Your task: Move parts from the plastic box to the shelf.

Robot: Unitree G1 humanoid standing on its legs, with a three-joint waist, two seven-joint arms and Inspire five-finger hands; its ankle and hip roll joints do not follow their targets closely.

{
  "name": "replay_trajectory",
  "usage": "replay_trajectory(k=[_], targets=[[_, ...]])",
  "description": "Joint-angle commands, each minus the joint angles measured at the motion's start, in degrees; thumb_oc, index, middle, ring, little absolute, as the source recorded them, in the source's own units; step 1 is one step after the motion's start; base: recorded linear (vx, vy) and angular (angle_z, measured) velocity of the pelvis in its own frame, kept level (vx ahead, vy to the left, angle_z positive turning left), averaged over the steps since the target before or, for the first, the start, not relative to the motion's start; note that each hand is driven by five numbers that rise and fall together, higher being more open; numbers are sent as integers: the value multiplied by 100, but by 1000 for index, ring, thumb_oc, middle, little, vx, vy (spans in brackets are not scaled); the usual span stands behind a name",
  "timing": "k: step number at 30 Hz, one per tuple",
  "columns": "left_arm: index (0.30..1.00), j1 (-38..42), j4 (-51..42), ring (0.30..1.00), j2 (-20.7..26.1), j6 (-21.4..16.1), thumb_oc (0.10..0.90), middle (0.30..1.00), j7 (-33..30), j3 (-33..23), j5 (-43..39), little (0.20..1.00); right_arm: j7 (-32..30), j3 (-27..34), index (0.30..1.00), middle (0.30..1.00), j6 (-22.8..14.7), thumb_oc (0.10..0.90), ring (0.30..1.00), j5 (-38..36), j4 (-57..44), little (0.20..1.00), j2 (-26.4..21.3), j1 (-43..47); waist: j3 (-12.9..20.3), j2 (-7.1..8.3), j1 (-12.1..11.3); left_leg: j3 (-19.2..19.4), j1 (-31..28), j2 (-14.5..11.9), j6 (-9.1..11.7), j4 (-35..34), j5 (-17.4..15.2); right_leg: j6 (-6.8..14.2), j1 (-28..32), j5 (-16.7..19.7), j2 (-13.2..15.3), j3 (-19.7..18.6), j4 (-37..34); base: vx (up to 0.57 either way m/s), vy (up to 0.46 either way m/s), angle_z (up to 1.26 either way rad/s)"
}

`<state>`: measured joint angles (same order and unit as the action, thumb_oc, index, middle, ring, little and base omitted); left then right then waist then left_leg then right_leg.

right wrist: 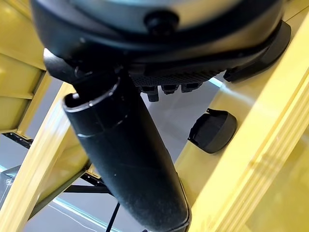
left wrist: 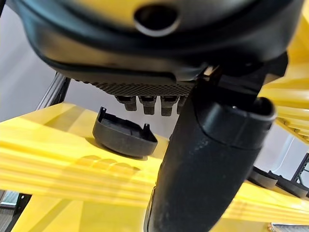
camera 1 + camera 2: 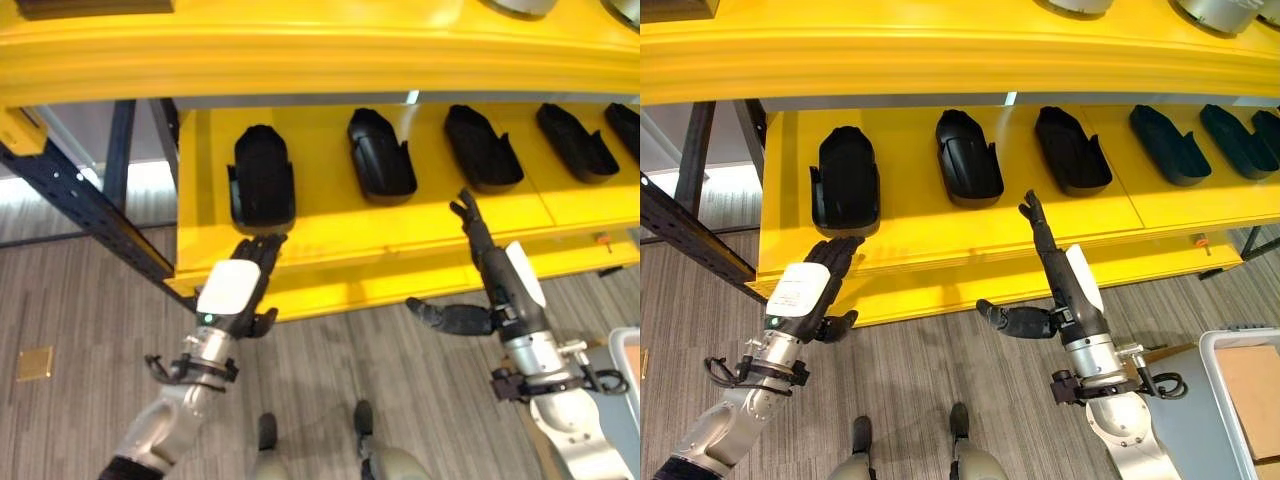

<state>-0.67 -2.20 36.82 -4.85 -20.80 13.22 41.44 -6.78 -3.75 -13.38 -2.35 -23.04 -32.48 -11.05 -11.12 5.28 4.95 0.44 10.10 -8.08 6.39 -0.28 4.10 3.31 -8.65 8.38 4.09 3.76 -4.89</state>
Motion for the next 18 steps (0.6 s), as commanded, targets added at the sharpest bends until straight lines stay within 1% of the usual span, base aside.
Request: replay_trajectory(k=[1, 10, 18], targets=[[1000, 743, 80, 1000, -36, -86, 900, 1000, -493, -108, 234, 1000, -327, 146, 1000, 1000, -631, 900, 1000, -53, -359, 1000, -143, 563, 261, 15, 120, 102, 224, 39, -307, 549, -393, 105, -101, -1208, 69, 100, 1053, 0, 0, 0], [1000, 1039, 455, 1000, -125, 17, 900, 1000, -555, 74, 267, 1000, -329, 110, 1000, 1000, -641, 900, 1000, -90, -340, 1000, -169, 619, 180, 34, 167, 110, 322, 32, -311, 593, -379, 106, -221, -1185, 58, 72, 1086, -6, 2, -2], [1000, 1158, 683, 1000, -188, 118, 900, 1000, -616, 127, 263, 1000, -360, 87, 1000, 1000, -659, 900, 1000, -121, -337, 1000, -173, 687, 81, 52, 178, 110, 435, 31, -316, 670, -382, 103, -332, -1175, 51, 49, 1147, -2, 2, 0]])
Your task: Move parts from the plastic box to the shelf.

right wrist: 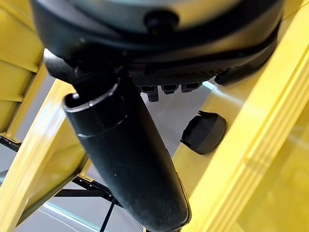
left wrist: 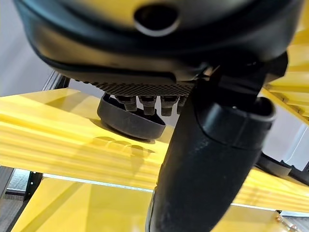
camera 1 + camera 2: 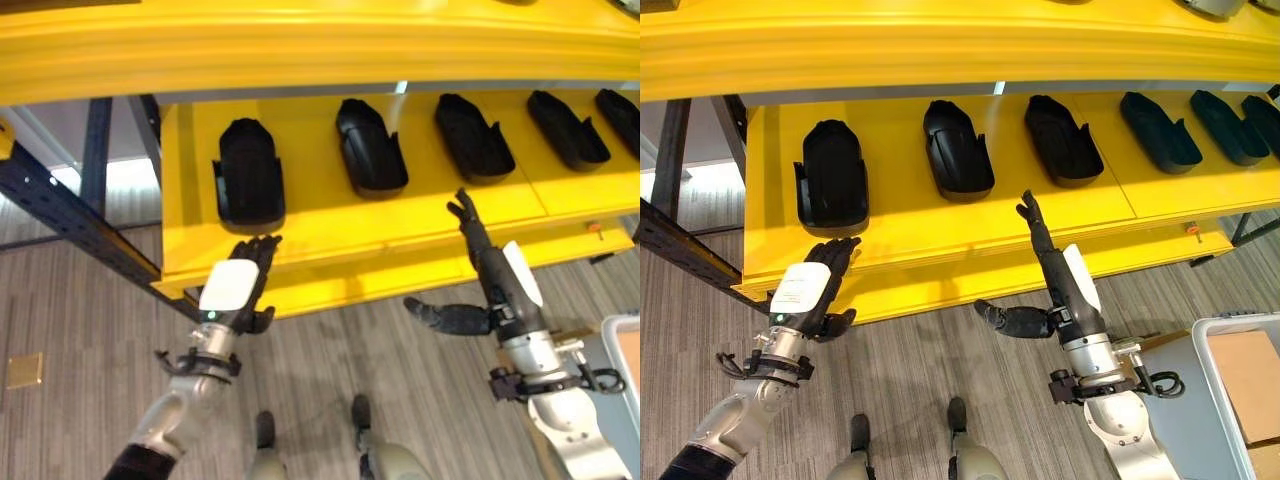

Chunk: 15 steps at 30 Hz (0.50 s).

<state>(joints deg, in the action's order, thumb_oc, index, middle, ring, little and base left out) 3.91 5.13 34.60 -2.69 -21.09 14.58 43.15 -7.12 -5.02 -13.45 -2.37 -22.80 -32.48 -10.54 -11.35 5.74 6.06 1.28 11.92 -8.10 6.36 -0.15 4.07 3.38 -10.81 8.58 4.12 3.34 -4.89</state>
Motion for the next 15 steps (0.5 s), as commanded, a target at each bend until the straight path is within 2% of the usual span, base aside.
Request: replay_trajectory(k=[1, 15], targets=[[1000, 741, 20, 1000, 18, -62, 900, 1000, -619, 10, 103, 1000, -328, 199, 1000, 1000, -660, 900, 1000, -142, -364, 1000, -175, 645, 86, 8, 76, 31, 277, 37, -313, 663, -377, 101, -147, -1188, 53, 88, 1152, 0, 0, 0], [1000, 1167, 465, 1000, -72, 144, 900, 1000, -842, 68, 101, 1000, -376, 52, 1000, 1000, -661, 900, 1000, -154, -338, 1000, -235, 858, -68, 54, 99, 35, 452, 54, -316, 731, -353, 108, -335, -1167, 60, 65, 1233, -2, 2, -1]])
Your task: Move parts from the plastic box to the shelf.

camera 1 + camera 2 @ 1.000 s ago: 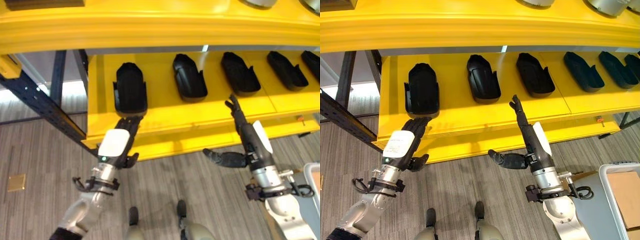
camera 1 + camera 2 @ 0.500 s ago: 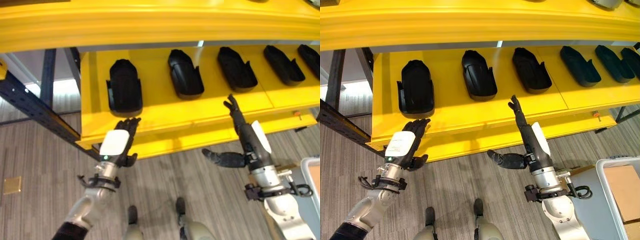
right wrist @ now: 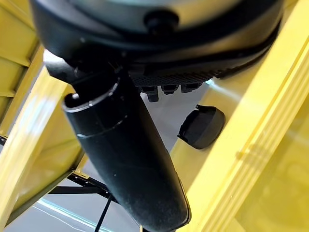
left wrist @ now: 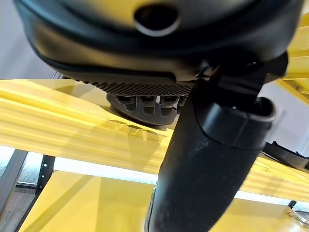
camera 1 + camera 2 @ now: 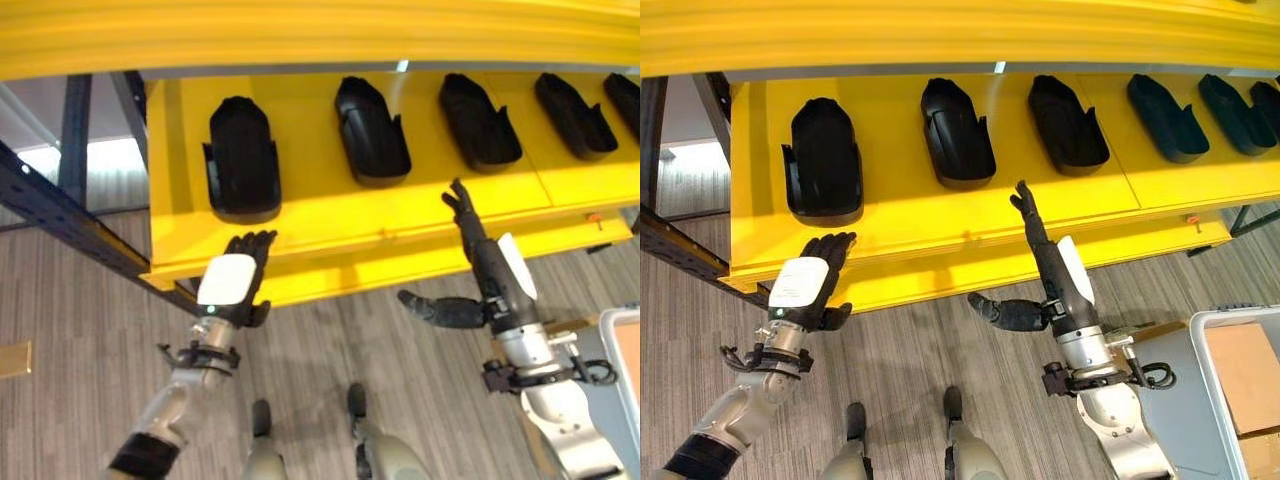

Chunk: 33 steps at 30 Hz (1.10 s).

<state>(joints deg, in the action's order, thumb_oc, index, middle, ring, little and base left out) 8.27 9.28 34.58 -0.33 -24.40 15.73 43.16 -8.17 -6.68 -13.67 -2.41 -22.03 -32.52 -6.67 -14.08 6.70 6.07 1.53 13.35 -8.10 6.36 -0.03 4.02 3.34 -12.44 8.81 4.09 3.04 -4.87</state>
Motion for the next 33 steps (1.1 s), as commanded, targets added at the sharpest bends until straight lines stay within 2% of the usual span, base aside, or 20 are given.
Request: replay_trajectory(k=[1, 33], targets=[[1000, 741, 61, 1000, -72, -93, 900, 1000, -518, -43, 99, 1000, -272, 219, 1000, 1000, -639, 900, 1000, -150, -414, 1000, -231, 476, 204, -44, 99, 10, 316, 55, -317, 724, -349, 112, -178, -1190, 64, 96, 1235, 0, 0, 0], [1000, 1355, 848, 1000, -140, 164, 900, 1000, -721, 186, 58, 1000, -329, 135, 1000, 1000, -698, 900, 1000, -231, -466, 1000, -334, 562, 120, 36, 201, 69, 520, 73, -323, 828, -374, 125, -406, -1148, 75, 19, 1306, -1, 2, -1]])
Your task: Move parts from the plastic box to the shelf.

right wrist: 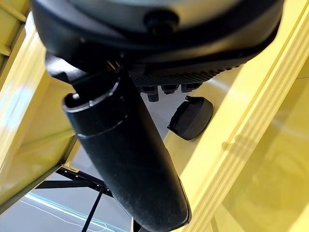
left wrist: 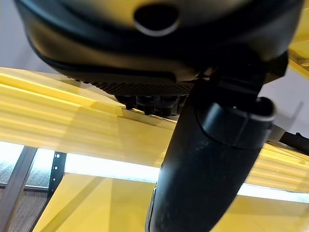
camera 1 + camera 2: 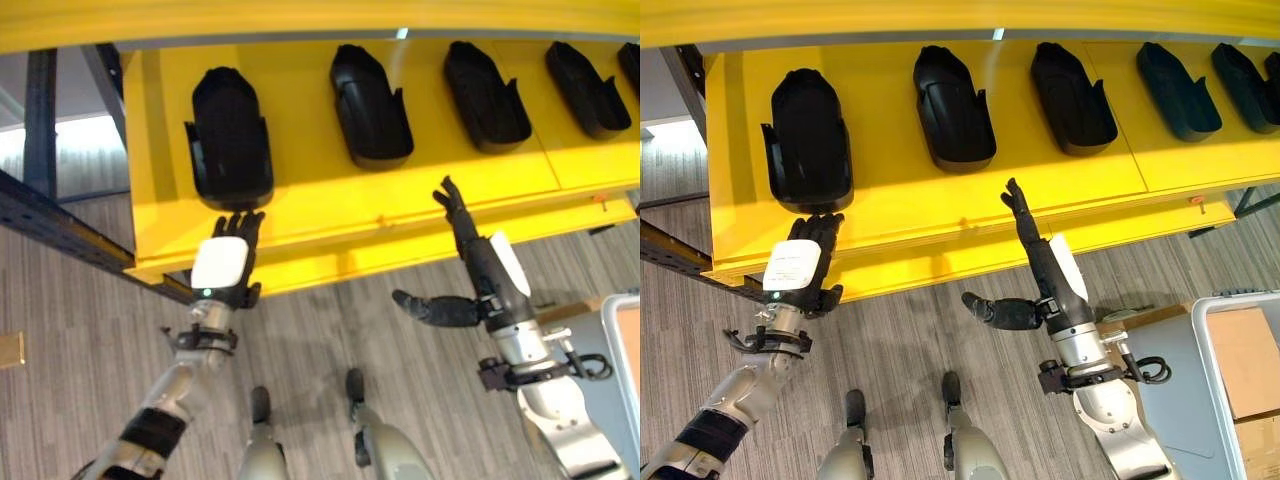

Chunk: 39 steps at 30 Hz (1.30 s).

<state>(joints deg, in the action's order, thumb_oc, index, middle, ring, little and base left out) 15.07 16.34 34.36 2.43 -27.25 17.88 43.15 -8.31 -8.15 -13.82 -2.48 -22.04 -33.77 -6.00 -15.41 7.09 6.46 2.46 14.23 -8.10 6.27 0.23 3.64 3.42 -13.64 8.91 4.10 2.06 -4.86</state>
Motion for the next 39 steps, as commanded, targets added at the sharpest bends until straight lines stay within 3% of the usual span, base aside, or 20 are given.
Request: replay_trajectory(k=[1, 39], targets=[[1000, 711, 167, 1000, -126, -101, 900, 1000, -447, -19, 54, 1000, -321, 277, 1000, 1000, -682, 900, 1000, -227, -466, 1000, -209, 502, 246, 1, 166, -19, 439, 74, -313, 800, -334, 121, -291, -1153, 74, 117, 1300, 0, 0, 0], [1000, 1316, 638, 1000, -69, 80, 900, 1000, -673, 111, -54, 1000, -371, 158, 1000, 1000, -746, 900, 1000, -231, -500, 1000, -281, 560, 224, 5, 256, 29, 609, 140, -368, 1031, -502, 151, -442, -1147, 126, 4, 1400, 0, 0, 0]])
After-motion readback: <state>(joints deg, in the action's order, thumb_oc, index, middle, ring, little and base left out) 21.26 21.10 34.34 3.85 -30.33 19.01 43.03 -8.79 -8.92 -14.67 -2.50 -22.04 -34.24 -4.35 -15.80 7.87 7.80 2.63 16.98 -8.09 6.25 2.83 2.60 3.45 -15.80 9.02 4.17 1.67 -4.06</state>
